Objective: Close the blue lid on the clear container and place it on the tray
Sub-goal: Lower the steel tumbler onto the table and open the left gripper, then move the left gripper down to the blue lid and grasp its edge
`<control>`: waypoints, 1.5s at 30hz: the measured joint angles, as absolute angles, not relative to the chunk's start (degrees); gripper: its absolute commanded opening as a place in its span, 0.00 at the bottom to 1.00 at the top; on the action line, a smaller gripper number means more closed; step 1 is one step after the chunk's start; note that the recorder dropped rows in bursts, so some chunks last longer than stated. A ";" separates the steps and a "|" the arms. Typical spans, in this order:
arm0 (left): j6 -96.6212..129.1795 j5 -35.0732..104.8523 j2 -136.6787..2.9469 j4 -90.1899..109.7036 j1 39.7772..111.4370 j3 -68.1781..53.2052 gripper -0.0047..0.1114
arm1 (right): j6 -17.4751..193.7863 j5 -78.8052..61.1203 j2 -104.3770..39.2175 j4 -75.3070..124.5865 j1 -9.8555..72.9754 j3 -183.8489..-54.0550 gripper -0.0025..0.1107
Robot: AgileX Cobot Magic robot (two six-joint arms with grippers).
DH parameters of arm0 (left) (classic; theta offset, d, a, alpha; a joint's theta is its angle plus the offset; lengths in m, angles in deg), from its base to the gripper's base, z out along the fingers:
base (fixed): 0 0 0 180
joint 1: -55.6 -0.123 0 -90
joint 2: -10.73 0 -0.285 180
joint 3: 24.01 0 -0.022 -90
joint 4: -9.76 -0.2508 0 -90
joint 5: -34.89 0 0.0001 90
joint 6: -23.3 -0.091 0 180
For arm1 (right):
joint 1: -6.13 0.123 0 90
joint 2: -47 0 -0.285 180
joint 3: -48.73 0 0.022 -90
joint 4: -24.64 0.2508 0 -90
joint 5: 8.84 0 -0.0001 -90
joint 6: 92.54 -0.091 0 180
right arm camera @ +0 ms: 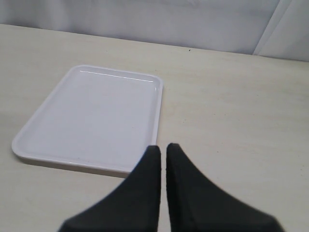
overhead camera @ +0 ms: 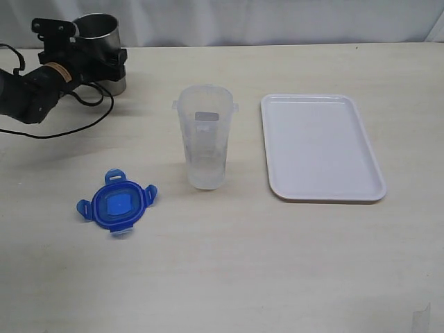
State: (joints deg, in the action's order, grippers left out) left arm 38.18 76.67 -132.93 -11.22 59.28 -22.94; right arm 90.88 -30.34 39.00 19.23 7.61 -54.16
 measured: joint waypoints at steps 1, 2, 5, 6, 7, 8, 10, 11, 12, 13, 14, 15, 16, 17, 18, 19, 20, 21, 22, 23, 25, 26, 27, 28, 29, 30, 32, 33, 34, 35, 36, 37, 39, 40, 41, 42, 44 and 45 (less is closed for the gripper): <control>38.18 76.40 -132.64 -11.22 59.28 -22.50 0.75 | 90.88 -30.34 39.00 19.23 7.61 -54.16 0.06; 38.18 76.40 -132.20 -11.22 59.28 -22.01 0.75 | 90.88 -30.34 39.00 19.23 7.61 -54.16 0.06; 38.18 77.29 -131.60 -11.22 59.28 -20.50 0.75 | 90.88 -30.34 39.00 19.23 7.61 -54.16 0.06; 38.18 77.82 -131.50 -11.22 59.28 -20.03 0.75 | 90.88 -30.34 39.00 19.23 7.61 -54.16 0.06; 38.18 78.12 -131.50 -11.22 59.28 -19.78 0.75 | 90.88 -30.34 39.00 19.23 7.61 -54.16 0.06; 38.18 78.39 -131.50 -11.22 59.28 -19.50 0.75 | 90.88 -30.34 39.00 19.23 7.61 -54.16 0.06; 38.28 78.51 -131.50 -11.22 59.28 -18.84 0.75 | 90.88 -30.34 39.00 19.23 7.61 -54.16 0.06; 38.28 78.70 -131.50 -11.22 59.28 -18.57 0.75 | 90.88 -30.34 39.00 19.23 7.61 -54.16 0.06; 38.28 78.76 -131.50 -11.22 59.28 -18.08 0.75 | 90.88 -30.34 39.00 19.23 7.61 -54.16 0.06; 38.28 79.16 -131.50 -11.22 59.28 -17.59 0.75 | 90.88 -30.34 39.00 19.23 7.61 -54.16 0.06; 38.28 79.54 -131.50 -11.22 59.28 -17.05 0.75 | 90.88 -30.34 39.00 19.23 7.61 -54.16 0.06; 38.28 80.04 -131.50 -11.11 59.28 -16.47 0.75 | 90.88 -30.34 39.00 19.23 7.61 -54.16 0.06; 38.28 80.78 -131.50 -11.08 59.28 -15.92 0.75 | 90.88 -30.34 39.00 19.23 7.61 -54.16 0.06; 38.28 81.31 -131.50 -10.96 59.28 -15.57 0.75 | 90.88 -30.34 39.00 19.23 7.61 -54.16 0.06; 38.28 81.92 -131.50 -10.96 59.28 -14.97 0.75 | 90.88 -30.34 39.00 19.23 7.61 -54.16 0.06; 38.28 82.20 -131.50 -10.96 59.28 -14.56 0.75 | 90.88 -30.34 39.00 19.23 7.61 -54.16 0.06; 38.28 82.33 -131.37 -10.96 59.28 -14.24 0.75 | 90.88 -30.34 39.00 19.23 7.61 -54.16 0.06; 38.28 82.33 -131.24 -10.96 59.28 -13.52 0.75 | 90.88 -30.34 39.00 19.23 7.61 -54.16 0.06; 38.28 82.33 -131.10 -10.83 59.28 -13.04 0.75 | 90.88 -30.34 39.00 19.23 7.61 -54.16 0.06; 38.28 82.33 -130.81 -10.73 59.28 -12.39 0.75 | 90.88 -30.34 39.00 19.23 7.61 -54.16 0.06; 38.18 82.33 -129.74 -10.73 59.28 -11.08 0.75 | 90.88 -30.34 39.00 19.23 7.61 -54.16 0.06; 38.18 82.33 -129.18 -10.73 59.28 -10.54 0.75 | 90.88 -30.34 39.00 19.23 7.61 -54.16 0.06; 38.07 82.33 -128.22 -10.73 59.28 -9.67 0.75 | 90.88 -30.34 39.00 19.23 7.61 -54.16 0.06; 38.07 82.33 -127.47 -10.73 59.28 -9.08 0.75 | 90.88 -30.34 39.00 19.23 7.61 -54.16 0.06; 38.07 82.33 -126.68 -10.73 59.28 -8.47 0.75 | 90.88 -30.34 39.00 19.23 7.61 -54.16 0.06; 38.07 82.33 -125.41 -10.60 59.28 -7.53 0.74 | 90.88 -30.34 39.00 19.23 7.61 -54.16 0.06; 37.72 81.50 -123.47 -9.77 59.28 -6.10 0.69 | 90.88 -30.34 39.00 19.23 7.61 -54.16 0.06; 37.22 80.74 -122.39 -9.16 59.28 -5.28 0.64 | 90.88 -30.34 39.00 19.23 7.61 -54.16 0.06; 36.67 79.88 -121.28 -8.68 59.28 -4.46 0.59 | 90.88 -30.34 39.00 19.23 7.61 -54.16 0.06; 35.94 78.54 -120.16 -8.13 59.28 -3.66 0.53 | 90.88 -30.34 39.00 19.23 7.61 -54.16 0.06; 35.08 77.05 -119.08 -7.68 59.28 -2.84 0.48 | 90.88 -30.34 39.00 19.23 7.61 -54.16 0.06; 34.38 75.93 -118.20 -7.41 59.28 -2.16 0.42 | 90.88 -30.34 39.00 19.23 7.61 -54.16 0.06; 33.40 73.75 -115.85 -6.98 59.28 -0.37 0.32 | 90.88 -30.34 39.00 19.23 7.61 -54.16 0.06; 33.19 72.78 -114.81 -6.86 59.28 0.39 0.26 | 90.88 -30.34 39.00 19.23 7.61 -54.16 0.06; 33.08 71.82 -113.47 -6.88 59.28 1.32 0.21 | 90.88 -30.34 39.00 19.23 7.61 -54.16 0.06; 33.08 70.67 -112.02 -6.88 59.28 2.21 0.15 | 90.88 -30.34 39.00 19.23 7.61 -54.16 0.06; 32.99 67.57 -108.92 -6.88 59.28 3.40 0.06 | 90.88 -30.34 39.00 19.23 7.61 -54.16 0.06; 32.99 65.22 -107.30 -6.88 59.28 3.80 0.04 | 90.88 -30.34 39.00 19.23 7.61 -54.16 0.06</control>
